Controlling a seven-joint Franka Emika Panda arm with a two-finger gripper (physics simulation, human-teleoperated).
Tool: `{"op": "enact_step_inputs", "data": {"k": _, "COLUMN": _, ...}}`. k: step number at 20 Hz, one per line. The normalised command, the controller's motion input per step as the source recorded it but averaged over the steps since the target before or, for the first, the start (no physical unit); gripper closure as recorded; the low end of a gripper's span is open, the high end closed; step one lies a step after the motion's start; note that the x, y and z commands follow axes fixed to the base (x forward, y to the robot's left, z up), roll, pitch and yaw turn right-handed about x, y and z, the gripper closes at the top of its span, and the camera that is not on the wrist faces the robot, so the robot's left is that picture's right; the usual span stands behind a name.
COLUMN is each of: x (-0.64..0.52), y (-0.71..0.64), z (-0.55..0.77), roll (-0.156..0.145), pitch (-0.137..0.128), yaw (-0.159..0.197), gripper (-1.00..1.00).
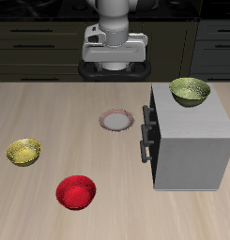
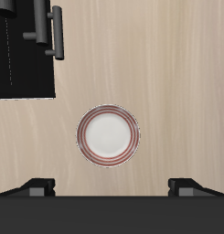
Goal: Open the top drawer of the white cabinet
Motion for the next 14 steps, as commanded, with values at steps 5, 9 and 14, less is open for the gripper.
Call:
{"op": "enact_step_inputs", "data": {"k": 5, "x": 0.33, "y": -0.16, "z": -0.05, "roll": -0.014, "pitch": 0.013, "yaw": -0.016, "gripper": -1.00}}
{"op": "enact_step_inputs", "data": {"k": 9, "x": 0.35, "y": -0.21, "z": 0.09, "roll": 0.005, "pitch": -0.016, "yaw": -0.007, "gripper": -1.00}}
{"op": "enact_step_inputs", "data": {"k": 14, "x": 0.23, "y": -0.11, "z": 0.07, "roll": 0.002, "pitch": -0.007, "yaw": -0.011, "gripper": -1.00}}
